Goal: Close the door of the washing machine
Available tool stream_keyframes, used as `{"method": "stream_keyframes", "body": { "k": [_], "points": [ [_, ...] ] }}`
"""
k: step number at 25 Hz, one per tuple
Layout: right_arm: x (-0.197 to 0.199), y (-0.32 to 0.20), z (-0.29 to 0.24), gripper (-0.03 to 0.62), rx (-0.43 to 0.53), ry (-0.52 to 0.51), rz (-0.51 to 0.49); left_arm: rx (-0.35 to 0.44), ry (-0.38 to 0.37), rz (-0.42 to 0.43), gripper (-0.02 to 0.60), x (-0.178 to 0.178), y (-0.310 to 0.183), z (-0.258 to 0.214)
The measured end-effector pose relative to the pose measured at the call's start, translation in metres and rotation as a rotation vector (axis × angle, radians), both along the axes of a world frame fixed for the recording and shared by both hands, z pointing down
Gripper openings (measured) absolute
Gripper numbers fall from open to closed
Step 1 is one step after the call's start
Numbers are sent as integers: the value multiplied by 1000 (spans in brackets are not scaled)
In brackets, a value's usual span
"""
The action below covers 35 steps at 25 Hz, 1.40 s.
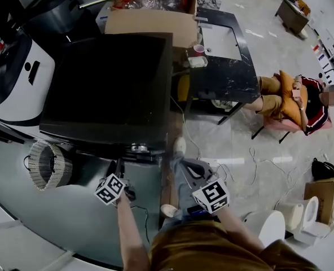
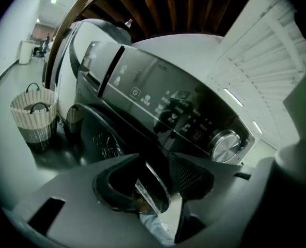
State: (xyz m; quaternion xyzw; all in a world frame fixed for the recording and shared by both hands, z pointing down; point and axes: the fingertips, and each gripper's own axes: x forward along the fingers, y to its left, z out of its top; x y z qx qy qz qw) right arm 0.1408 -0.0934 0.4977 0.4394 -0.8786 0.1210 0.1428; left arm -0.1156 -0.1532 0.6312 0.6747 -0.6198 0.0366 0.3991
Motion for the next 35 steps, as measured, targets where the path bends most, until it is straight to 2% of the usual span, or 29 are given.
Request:
{"method": "stream_keyframes", "body": {
  "k": [2, 5, 10, 14, 20, 22, 35],
  "points": [
    [-5, 3, -6, 12, 15, 1, -5, 43, -67, 36, 185, 3, 4, -18],
    [-14, 11, -14, 12, 37, 3, -20, 103, -174, 83, 130, 7, 16, -44],
    [-33, 23, -27, 12, 78, 0, -53, 185, -237, 97, 63, 9, 40, -83],
    [-43, 40, -34, 12, 89, 4, -64, 241, -243, 94, 33, 12, 71, -110],
    [-54, 44, -39, 12, 125, -8, -66, 322, -200, 80, 25, 8, 99, -149],
    [-58, 46, -40, 12, 125, -16, -64, 333, -194, 75, 25, 7, 108, -155],
    [-81, 54, -49, 12, 154, -46, -73, 358, -277, 33, 25, -15, 149, -172]
  ]
}}
